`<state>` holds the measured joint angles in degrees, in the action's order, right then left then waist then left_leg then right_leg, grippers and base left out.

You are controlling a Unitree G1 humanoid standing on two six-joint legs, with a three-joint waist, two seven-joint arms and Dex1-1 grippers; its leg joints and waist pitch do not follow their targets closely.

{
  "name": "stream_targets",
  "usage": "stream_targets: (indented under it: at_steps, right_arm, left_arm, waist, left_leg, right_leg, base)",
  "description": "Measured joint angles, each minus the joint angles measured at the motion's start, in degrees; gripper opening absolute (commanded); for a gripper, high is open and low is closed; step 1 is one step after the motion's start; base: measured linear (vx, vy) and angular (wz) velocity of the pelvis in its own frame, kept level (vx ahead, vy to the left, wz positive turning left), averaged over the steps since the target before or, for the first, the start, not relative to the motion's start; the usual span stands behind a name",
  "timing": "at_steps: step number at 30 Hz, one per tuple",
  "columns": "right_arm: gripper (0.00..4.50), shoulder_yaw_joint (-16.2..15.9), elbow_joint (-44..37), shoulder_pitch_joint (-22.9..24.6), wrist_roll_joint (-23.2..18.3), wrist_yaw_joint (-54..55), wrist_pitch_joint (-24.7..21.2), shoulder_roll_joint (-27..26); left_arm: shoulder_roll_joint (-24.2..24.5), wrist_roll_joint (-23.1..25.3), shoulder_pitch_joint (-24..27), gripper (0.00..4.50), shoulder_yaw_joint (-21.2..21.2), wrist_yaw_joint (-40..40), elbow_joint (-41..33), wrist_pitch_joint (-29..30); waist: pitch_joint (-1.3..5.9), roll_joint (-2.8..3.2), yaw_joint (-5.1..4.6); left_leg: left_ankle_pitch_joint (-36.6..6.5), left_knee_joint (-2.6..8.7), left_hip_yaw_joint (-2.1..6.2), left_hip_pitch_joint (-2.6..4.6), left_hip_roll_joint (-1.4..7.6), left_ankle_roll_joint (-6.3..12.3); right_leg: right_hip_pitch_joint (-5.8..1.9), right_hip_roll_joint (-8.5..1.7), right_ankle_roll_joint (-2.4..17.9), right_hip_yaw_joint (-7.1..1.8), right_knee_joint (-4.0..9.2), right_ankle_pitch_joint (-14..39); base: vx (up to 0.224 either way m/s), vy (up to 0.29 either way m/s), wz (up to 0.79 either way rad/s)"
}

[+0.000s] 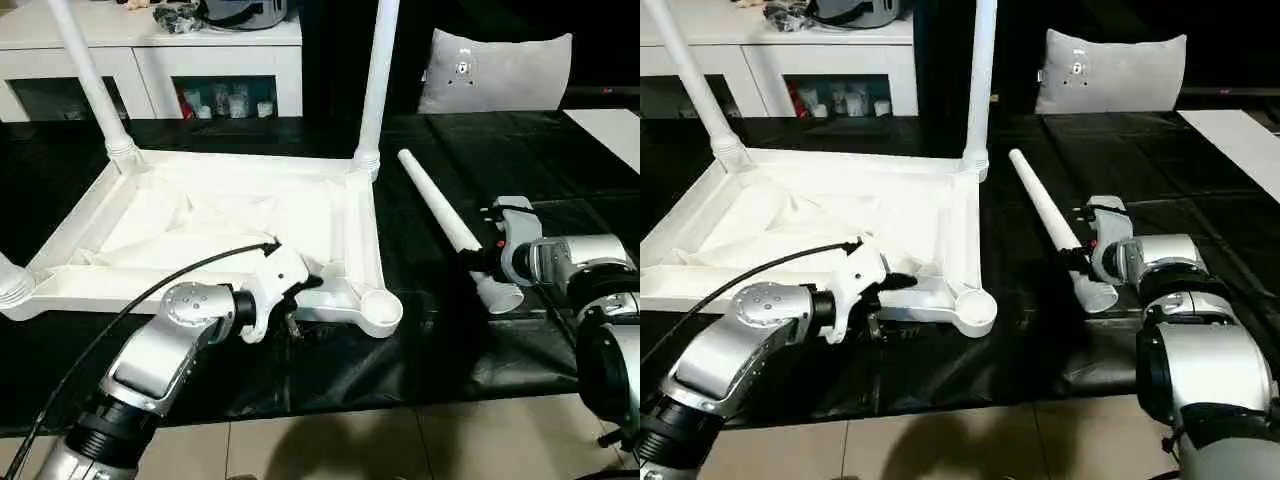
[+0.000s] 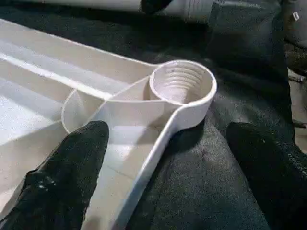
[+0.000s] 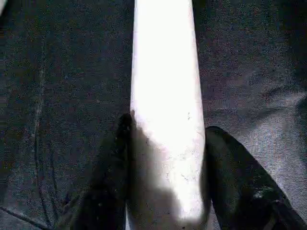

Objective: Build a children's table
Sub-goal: Pick table leg

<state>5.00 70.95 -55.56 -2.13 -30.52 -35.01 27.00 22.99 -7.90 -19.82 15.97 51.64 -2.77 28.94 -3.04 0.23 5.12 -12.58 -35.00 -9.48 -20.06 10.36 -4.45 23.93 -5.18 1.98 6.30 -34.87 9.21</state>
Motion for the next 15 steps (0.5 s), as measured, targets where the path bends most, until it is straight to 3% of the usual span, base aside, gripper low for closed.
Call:
stream_targets:
  at_steps: [3, 7, 10, 14, 15]
  right_arm:
    - [1.87, 4.2, -0.4, 0.9, -2.8, 3.4, 0.5, 0.2]
    - [1.87, 12.0, -2.4, 3.8, -8.8, 8.6, 7.2, -0.4]
    - [1.86, 15.7, -8.3, 6.3, -12.2, 7.5, 12.6, -2.3]
    - [1.86, 18.9, -17.9, 7.6, -16.5, 5.7, 14.2, -5.3]
    - [1.86, 21.1, -22.8, 9.1, -19.8, 4.0, 14.1, -7.2]
  left_arm:
    - [-1.0, -0.7, 0.0, 4.50, -1.2, -1.0, -0.2, -0.1]
    - [-3.5, -1.2, -1.0, 4.50, -3.4, -4.2, 0.2, -0.9]
    - [-4.9, -1.7, -1.8, 4.50, -4.7, -5.8, 0.5, -1.8]
    - [-6.9, -2.4, -3.2, 4.50, -5.8, -8.4, 2.1, -3.4]
    - [-8.6, -2.5, -3.6, 4.50, -7.3, -10.1, 3.0, -4.5]
  waist:
    - [0.01, -0.02, 0.02]
    - [-0.01, -0.01, 0.02]
    - [-0.04, 0.08, -0.23]
    - [-0.03, 0.10, -0.07]
    - [-0.03, 0.10, 0.05]
  left_leg:
    - [0.0, -0.06, 0.00, 0.01, 0.00, 0.00]
    - [0.0, -0.09, -0.02, -0.03, -0.01, 0.00]
    - [0.0, -0.06, 0.00, -0.07, 0.02, 0.01]
    - [0.2, 0.00, -0.03, -0.08, 0.06, 0.30]
    - [0.2, 0.01, -0.04, -0.10, 0.06, 0.30]
  right_leg:
    - [-0.03, -0.01, -0.1, -0.01, -0.01, 0.0]
    - [0.04, -0.03, -0.1, -0.01, -0.06, 0.0]
    - [0.17, -0.02, -0.1, -0.01, -0.10, 0.0]
    - [0.19, 0.03, 0.2, 0.01, -0.09, -0.1]
    - [0.17, 0.03, 0.2, 0.03, -0.07, -0.1]
  base:
    - [0.000, 0.000, 0.00]
    - [0.000, 0.000, 0.00]
    - [0.000, 0.000, 0.00]
    - [0.000, 0.000, 0.00]
    - [0.000, 0.000, 0.00]
